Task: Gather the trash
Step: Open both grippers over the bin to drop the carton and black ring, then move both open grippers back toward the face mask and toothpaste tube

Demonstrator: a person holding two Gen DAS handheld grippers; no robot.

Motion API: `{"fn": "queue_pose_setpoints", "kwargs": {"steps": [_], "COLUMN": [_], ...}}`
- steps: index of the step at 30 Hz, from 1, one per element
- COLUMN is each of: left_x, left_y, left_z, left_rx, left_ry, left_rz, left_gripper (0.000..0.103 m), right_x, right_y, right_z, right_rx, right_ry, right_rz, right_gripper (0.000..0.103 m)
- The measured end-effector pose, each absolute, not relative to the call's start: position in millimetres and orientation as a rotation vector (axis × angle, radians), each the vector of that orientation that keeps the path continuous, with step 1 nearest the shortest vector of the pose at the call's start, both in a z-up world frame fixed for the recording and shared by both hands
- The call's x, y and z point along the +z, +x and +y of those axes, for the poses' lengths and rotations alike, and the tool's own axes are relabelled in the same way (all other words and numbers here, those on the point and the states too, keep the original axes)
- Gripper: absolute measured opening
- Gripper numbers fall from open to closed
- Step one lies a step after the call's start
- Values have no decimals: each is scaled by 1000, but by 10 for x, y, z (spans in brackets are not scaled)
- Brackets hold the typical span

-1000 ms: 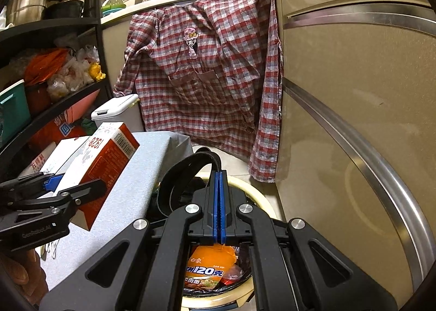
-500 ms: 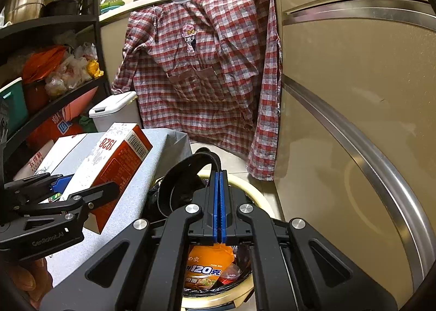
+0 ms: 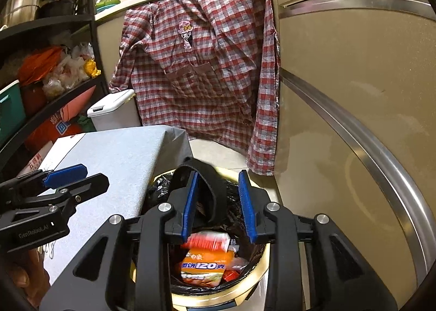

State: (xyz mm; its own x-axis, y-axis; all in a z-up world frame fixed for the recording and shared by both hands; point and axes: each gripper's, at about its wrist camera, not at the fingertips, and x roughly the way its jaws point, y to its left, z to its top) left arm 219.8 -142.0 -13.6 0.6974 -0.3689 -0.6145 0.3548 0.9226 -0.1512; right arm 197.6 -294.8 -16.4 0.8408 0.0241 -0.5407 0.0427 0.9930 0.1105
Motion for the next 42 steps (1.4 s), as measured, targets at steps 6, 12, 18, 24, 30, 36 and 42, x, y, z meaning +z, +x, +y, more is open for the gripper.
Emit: {"fn": "queue_pose_setpoints", "kwargs": {"steps": [6,12,18,24,30,36,42], "left_x": [-120,-98,-68,-35,-7,16,34], "left_y": [2172,2175,2147,2104,2000,1907,1847], "left_z": [-1360,-1298,-1171,-944,-577,-88,453], "left_rx": [-401,-384,-366,-333,-293,-230,-157], "left_ry": [-24,-35,-36,-40,-39,-51,-77], "left_rz": [684,679,668,660,652,647,641], "left_gripper": [54,54,54,54,54,53,51], "right_x": [-264,-350,-282,-206,-115,-74,-46], "right_y": [2051,2082,2055,2017,1963,1954,1910], "right_z": [-2937,-2915,-2874,-2771,-2570,-2304,-1886], "right_rx": [-4,7,14,35,72,142,230], "right_ry": [116,122,130,132,130,143,139], "right_rz": [648,690,648,606,568,554,540], "right_gripper": [50,49,49,49,44,22,19]}}
